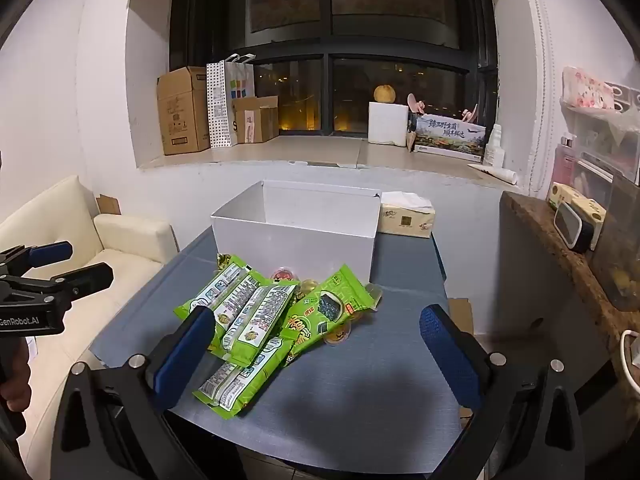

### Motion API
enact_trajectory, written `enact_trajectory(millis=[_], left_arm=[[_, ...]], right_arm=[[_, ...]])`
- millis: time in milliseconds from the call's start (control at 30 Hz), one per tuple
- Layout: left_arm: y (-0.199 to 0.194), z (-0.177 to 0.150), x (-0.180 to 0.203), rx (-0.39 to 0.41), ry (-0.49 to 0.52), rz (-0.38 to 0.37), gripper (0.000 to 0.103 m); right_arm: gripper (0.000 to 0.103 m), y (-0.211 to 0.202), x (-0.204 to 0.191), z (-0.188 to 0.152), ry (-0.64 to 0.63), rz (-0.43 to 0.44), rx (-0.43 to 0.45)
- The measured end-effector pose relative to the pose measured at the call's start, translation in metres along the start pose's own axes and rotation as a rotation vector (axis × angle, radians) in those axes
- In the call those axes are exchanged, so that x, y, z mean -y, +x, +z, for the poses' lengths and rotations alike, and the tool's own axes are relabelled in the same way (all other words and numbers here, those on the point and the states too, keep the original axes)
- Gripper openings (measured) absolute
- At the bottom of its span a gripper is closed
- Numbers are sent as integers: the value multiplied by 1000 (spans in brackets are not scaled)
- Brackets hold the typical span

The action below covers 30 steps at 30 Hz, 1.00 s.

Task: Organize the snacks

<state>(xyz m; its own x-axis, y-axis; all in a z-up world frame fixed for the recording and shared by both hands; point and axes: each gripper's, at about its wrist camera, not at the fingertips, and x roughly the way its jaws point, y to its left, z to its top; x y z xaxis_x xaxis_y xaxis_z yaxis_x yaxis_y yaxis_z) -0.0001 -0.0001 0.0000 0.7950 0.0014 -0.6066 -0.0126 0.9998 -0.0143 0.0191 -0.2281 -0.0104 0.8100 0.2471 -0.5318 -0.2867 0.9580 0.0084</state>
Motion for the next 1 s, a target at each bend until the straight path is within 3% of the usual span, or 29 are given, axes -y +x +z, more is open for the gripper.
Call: enact_trajectory(millis=[1000], left_arm=[[-1,-1,0,-5,2,-20,103]], right_arm=[[103,-2,0,0,-2,-9,18]])
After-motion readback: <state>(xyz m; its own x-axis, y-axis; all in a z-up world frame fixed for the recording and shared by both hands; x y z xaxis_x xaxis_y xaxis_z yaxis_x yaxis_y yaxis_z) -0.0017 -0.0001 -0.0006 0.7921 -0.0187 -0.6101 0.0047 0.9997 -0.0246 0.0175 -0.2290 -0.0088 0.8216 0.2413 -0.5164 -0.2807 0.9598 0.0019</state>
